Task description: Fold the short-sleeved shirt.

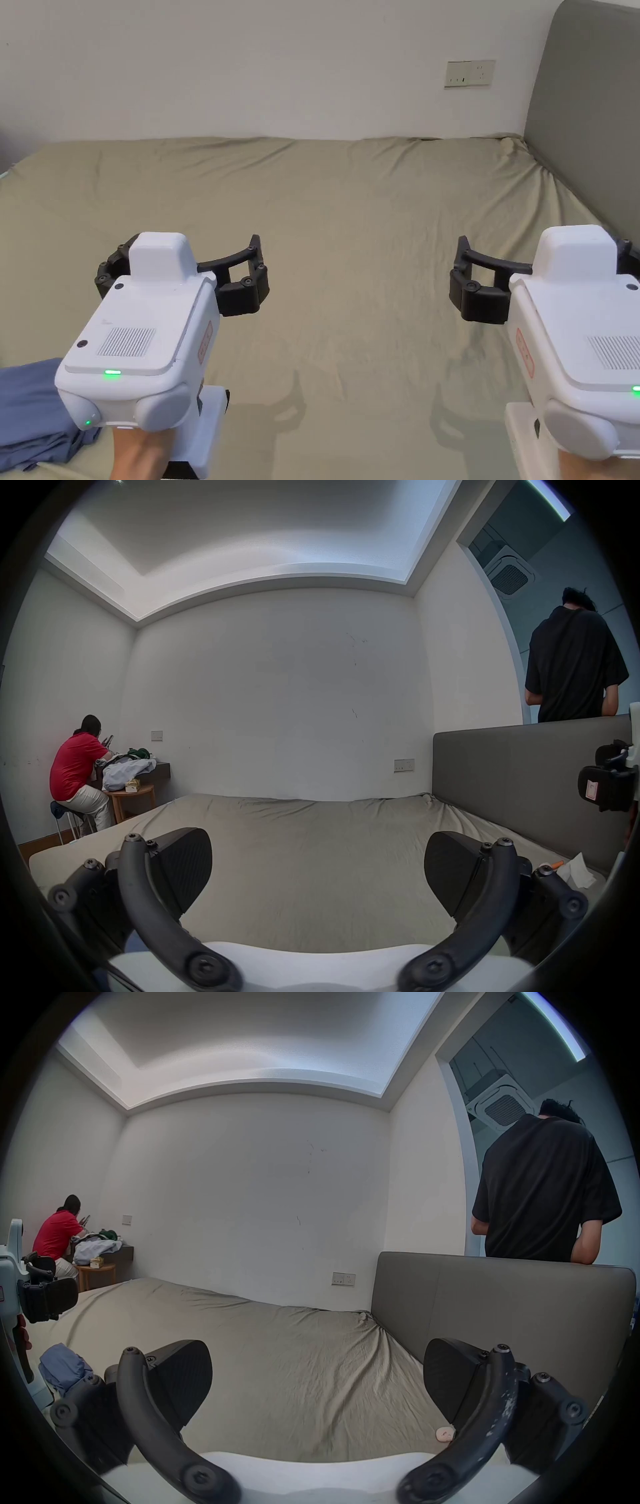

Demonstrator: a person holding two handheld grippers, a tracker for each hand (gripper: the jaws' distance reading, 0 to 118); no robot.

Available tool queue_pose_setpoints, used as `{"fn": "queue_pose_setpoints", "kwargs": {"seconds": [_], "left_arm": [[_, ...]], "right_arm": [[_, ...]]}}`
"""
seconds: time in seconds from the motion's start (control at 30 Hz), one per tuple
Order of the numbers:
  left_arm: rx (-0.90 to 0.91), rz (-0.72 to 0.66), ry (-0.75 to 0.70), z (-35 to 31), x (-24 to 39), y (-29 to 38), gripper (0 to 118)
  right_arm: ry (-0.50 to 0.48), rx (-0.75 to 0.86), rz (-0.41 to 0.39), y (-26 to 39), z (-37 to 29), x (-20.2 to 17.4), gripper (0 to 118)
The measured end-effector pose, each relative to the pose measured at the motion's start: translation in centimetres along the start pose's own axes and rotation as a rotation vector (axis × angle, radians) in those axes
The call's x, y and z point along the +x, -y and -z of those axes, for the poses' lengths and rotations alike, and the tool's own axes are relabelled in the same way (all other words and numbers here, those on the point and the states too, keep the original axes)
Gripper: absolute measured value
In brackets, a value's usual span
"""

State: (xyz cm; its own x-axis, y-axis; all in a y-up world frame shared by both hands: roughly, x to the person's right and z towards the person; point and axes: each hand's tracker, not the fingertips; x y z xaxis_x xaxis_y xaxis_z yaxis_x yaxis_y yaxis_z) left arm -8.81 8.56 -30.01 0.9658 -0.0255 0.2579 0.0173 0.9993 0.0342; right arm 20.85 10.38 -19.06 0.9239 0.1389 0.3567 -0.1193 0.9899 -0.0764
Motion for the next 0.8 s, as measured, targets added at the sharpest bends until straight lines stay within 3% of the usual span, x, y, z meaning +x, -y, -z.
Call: {"fn": "queue_pose_setpoints", "kwargs": {"seconds": [0.8], "left_arm": [[0.003, 0.001, -0.011, -0.28, -0.42, 0.02, 118]], "right_arm": [[-0.008, 0.010, 0.002, -0.19, -0.60, -0.12, 118]]}}
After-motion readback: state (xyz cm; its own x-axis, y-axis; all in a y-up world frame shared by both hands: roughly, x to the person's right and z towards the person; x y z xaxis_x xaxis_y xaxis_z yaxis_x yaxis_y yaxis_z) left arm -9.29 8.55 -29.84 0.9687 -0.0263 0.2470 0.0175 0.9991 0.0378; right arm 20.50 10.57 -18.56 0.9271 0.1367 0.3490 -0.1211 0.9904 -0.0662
